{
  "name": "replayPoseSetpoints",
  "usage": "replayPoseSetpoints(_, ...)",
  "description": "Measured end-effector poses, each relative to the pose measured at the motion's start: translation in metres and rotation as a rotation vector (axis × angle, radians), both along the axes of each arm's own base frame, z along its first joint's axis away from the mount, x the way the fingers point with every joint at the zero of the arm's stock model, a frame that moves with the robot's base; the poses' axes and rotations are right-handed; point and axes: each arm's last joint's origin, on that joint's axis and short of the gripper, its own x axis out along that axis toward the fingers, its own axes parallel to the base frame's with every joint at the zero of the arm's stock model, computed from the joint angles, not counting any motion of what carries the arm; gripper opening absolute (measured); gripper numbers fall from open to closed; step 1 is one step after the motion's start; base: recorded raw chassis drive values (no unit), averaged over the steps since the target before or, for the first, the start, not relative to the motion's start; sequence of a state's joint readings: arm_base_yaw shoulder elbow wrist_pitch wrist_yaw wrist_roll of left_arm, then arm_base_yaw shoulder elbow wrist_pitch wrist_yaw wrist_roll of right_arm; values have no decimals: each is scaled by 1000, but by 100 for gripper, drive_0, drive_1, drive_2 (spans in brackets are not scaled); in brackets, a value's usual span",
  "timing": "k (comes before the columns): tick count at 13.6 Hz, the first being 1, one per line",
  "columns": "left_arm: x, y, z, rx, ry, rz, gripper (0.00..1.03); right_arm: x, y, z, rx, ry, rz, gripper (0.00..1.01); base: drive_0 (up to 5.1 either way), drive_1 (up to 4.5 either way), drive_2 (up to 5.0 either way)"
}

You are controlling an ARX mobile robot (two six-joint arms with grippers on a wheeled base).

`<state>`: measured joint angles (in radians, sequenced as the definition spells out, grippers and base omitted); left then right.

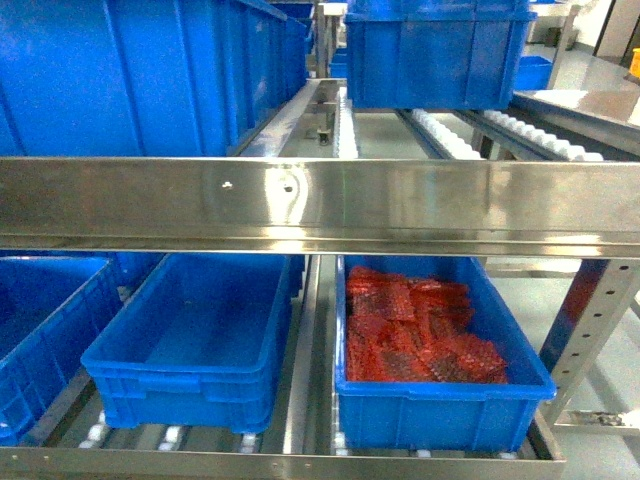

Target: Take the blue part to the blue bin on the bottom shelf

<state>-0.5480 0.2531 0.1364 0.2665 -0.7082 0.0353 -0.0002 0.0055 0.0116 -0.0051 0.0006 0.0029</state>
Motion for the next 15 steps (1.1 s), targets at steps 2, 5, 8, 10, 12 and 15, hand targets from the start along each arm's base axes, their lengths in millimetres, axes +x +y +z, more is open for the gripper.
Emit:
replayPoseSetpoints(2, 0, 0, 0, -1, -1, -1, 42, 0, 0, 0, 0, 2, 0, 98, -509, 237, 237)
replayPoseSetpoints(5, 0, 0, 0, -1, -1, 4, 42, 0, 0, 0, 0, -2, 3, 98, 0, 0, 0)
replayPoseSetpoints(8, 0, 0, 0, 0, -1, 2, 42, 0, 0, 0, 0, -1, 3, 98, 0, 0, 0)
replayPoseSetpoints(10, 0, 0, 0, -1, -1, 3, 42, 0, 0, 0, 0, -1, 3, 98, 0, 0, 0)
replayPoseSetpoints(12, 0, 0, 0, -1, -1, 2, 42, 0, 0, 0, 0, 0, 3, 98, 0, 0, 0)
replayPoseSetpoints(15, 0, 0, 0, -1, -1, 3, 42, 0, 0, 0, 0, 0, 3, 98, 0, 0, 0)
